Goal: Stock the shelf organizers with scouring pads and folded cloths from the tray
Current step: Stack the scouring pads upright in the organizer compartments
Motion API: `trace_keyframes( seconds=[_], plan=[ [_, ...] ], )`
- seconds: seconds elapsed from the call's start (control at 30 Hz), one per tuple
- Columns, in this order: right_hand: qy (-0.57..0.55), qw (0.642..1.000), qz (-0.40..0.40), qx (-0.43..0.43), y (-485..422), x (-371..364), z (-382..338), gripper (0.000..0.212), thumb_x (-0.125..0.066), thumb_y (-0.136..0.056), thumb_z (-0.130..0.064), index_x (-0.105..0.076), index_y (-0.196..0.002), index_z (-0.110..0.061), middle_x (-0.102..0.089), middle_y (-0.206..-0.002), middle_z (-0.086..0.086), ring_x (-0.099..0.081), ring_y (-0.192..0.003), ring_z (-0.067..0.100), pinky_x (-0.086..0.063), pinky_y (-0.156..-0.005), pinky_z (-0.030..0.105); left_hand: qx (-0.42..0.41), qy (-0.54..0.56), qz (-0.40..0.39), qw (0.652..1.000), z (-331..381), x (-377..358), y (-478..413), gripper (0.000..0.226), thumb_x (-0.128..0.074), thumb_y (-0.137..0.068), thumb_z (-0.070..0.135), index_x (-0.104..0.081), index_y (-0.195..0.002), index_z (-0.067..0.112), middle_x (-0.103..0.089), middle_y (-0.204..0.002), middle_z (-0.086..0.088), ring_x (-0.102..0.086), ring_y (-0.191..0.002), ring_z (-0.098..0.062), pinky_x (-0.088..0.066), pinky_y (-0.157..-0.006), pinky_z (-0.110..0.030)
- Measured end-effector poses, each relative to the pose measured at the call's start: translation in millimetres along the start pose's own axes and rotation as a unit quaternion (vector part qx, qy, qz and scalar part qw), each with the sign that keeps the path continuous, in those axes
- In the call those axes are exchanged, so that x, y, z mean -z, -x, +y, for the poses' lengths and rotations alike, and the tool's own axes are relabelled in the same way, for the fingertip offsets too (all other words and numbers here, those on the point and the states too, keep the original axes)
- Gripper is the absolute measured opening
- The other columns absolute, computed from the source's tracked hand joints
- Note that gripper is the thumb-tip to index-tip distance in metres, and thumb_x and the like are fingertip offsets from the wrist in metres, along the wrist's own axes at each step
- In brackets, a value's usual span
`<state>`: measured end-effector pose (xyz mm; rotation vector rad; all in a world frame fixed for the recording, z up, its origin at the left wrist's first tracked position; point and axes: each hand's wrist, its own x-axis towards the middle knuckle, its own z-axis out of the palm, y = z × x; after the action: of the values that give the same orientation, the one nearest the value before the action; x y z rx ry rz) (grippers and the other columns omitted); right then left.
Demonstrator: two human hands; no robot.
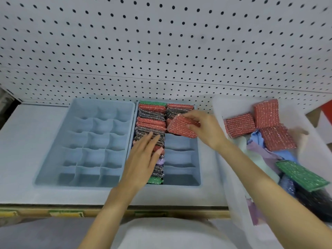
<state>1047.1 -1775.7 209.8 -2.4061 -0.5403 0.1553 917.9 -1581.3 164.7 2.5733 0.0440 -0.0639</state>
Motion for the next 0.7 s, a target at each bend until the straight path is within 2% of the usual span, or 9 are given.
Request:
trace_keyframes(
  seconds=[0.07,0.13,0.23,0.3,0.4,0.47,0.57,0.7],
  plan=[
    [0.054,0.998,0.02,0.025,1.0,-13.2,-0.1,0.029,-0.067,-0.086,-0.008,-0.065,-0.114,-0.014,-0.068,-0.113,0.003,-0.064,-0.099,0.021,-0.046,-0.086,0.025,-0.019,-0.108,-0.017,0.994,-5.6,-14.0,1.2,0.06,-0.004,-0.098,0.052,-0.022,-0.15,0.028,-0.02,-0.158,0.001,-0.012,-0.147,-0.016,-0.003,-0.119,-0.035],
    [0.102,0.993,0.029,0.054,-2.4,-21.4,-2.1,0.026,-0.063,-0.088,-0.008,-0.064,-0.113,-0.013,-0.067,-0.111,0.004,-0.065,-0.093,0.026,-0.052,-0.078,0.036,-0.023,-0.152,-0.015,0.988,-7.0,-18.9,2.3,0.062,0.0,-0.098,0.052,-0.023,-0.149,0.025,-0.025,-0.156,-0.002,-0.016,-0.146,-0.018,-0.005,-0.119,-0.038],
    [0.185,0.979,0.032,0.079,-15.4,-24.4,-0.7,0.023,-0.063,-0.088,-0.011,-0.064,-0.111,-0.013,-0.069,-0.107,0.006,-0.065,-0.092,0.03,-0.05,-0.071,0.036,-0.025,-0.154,-0.014,0.988,-6.6,-18.7,1.2,0.066,0.005,-0.097,0.053,-0.023,-0.149,0.023,-0.027,-0.155,-0.003,-0.018,-0.146,-0.019,-0.005,-0.118,-0.038],
    [0.236,0.967,0.034,0.09,-20.9,-25.7,1.7,0.02,-0.066,-0.084,-0.007,-0.066,-0.103,-0.013,-0.07,-0.095,0.007,-0.065,-0.085,0.032,-0.05,-0.068,0.036,-0.027,-0.159,-0.015,0.987,-7.4,-19.4,1.4,0.068,0.007,-0.096,0.054,-0.021,-0.149,0.023,-0.026,-0.156,-0.003,-0.017,-0.146,-0.019,-0.004,-0.118,-0.038],
    [0.286,0.949,0.045,0.127,-18.9,-34.1,8.0,0.03,-0.075,-0.059,0.008,-0.066,-0.08,-0.011,-0.064,-0.066,0.004,-0.06,-0.067,0.028,-0.049,-0.057,0.03,-0.027,-0.158,-0.014,0.987,-7.2,-19.5,2.1,0.069,0.011,-0.095,0.055,-0.019,-0.149,0.024,-0.025,-0.156,-0.002,-0.015,-0.146,-0.017,-0.002,-0.119,-0.037],
    [0.322,0.935,0.039,0.144,-16.4,-40.9,8.3,0.036,-0.077,-0.047,0.01,-0.065,-0.073,-0.013,-0.06,-0.059,0.001,-0.056,-0.064,0.025,-0.044,-0.057,0.027,-0.027,-0.156,-0.012,0.987,-6.7,-19.1,2.0,0.07,0.011,-0.094,0.055,-0.018,-0.15,0.024,-0.024,-0.157,-0.002,-0.014,-0.146,-0.017,-0.001,-0.119,-0.037],
    [0.296,0.945,0.043,0.131,-15.4,-48.8,11.3,0.037,-0.079,-0.047,0.011,-0.065,-0.073,-0.013,-0.061,-0.061,0.001,-0.054,-0.064,0.024,-0.047,-0.055,0.028,-0.03,-0.151,-0.007,0.988,-6.9,-19.5,1.6,0.069,0.01,-0.095,0.054,-0.019,-0.15,0.024,-0.024,-0.157,-0.001,-0.014,-0.146,-0.017,0.001,-0.118,-0.036],
    [0.225,0.967,0.049,0.114,-18.0,-47.4,17.3,0.029,-0.084,-0.061,-0.003,-0.071,-0.085,-0.011,-0.061,-0.081,0.008,-0.058,-0.074,0.028,-0.051,-0.061,0.032,-0.036,-0.149,-0.002,0.988,-8.2,-19.8,1.3,0.073,0.012,-0.094,0.055,-0.023,-0.15,0.023,-0.024,-0.157,-0.001,-0.015,-0.146,-0.017,0.0,-0.119,-0.036]
  ],
)
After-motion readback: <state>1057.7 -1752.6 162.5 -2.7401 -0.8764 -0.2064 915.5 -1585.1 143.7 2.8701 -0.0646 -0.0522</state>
